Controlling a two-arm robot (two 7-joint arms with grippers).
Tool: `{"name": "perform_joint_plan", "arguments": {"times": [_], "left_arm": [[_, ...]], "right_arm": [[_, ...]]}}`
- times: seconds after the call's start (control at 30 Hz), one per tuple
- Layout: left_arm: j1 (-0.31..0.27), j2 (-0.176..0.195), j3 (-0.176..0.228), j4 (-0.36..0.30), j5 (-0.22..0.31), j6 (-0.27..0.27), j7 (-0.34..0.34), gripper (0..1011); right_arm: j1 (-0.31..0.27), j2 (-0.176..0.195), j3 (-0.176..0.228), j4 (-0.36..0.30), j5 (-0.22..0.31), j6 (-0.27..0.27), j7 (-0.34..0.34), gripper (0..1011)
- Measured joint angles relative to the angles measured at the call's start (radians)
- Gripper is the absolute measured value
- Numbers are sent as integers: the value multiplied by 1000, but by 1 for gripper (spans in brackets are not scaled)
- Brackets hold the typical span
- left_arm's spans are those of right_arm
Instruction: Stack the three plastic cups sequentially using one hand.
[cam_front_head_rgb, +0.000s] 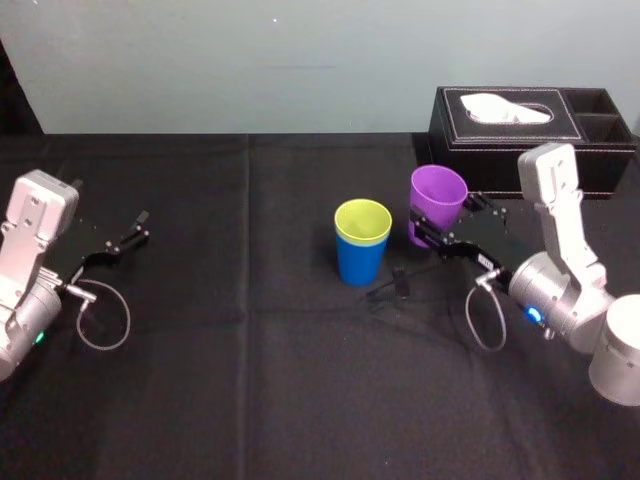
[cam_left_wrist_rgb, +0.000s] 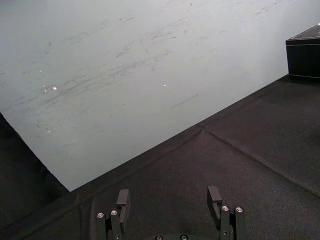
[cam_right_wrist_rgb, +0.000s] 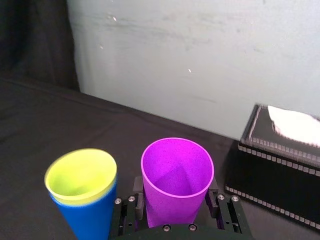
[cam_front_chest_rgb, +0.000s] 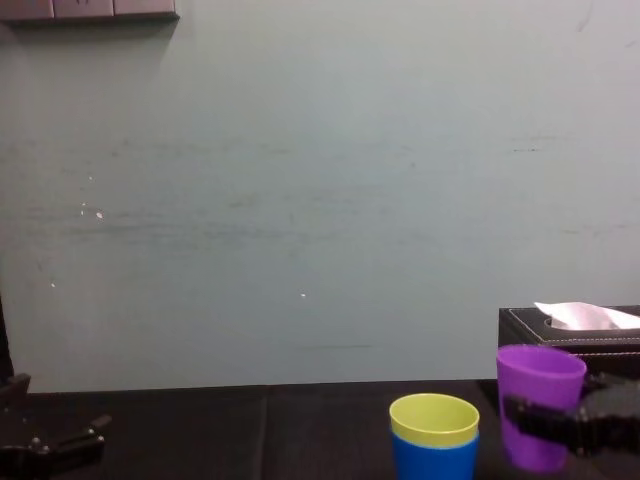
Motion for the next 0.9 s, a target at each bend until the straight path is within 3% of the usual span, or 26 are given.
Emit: {"name": "perform_joint_plan", "arguments": {"times": [0.47, 0.67, 0.9], "left_arm": [[0, 0, 0, 0, 0, 0, 0, 1011], [0, 0, 0, 0, 0, 0, 0, 1011], [0, 0, 0, 0, 0, 0, 0, 1011]], "right_arm": [[-4, 73, 2, -176, 61, 85, 37, 724], [-7, 84, -6, -208, 98, 97, 57, 724], [1, 91, -43, -223, 123, 98, 79, 724]]}}
